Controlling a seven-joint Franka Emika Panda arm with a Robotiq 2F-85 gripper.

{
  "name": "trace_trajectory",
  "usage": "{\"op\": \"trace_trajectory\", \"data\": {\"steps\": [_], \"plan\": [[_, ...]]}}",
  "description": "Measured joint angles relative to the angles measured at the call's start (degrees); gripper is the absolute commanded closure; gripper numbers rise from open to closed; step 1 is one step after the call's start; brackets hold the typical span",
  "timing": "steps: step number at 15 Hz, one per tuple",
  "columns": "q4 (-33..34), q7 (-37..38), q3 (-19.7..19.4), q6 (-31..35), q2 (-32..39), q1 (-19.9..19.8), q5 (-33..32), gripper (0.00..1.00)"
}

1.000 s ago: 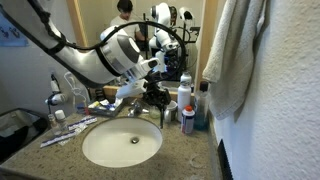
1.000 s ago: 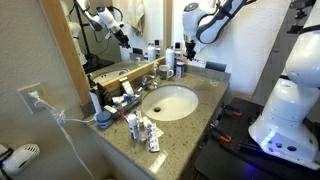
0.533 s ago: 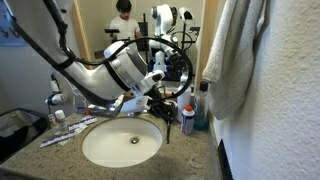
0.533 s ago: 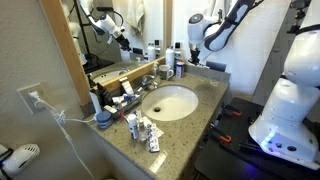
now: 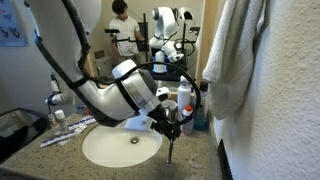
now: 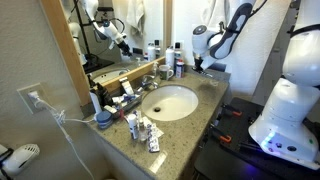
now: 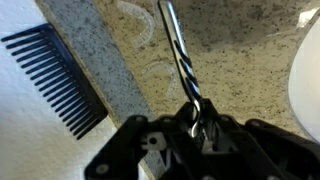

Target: Move the shaving stick to the right side of the counter

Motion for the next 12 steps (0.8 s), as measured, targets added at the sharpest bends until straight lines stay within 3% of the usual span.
{"op": "trace_trajectory", "data": {"steps": [12], "plan": [[0.56,5.25,-0.42,3.72,9.06,-0.54,0.09,0.96]]}}
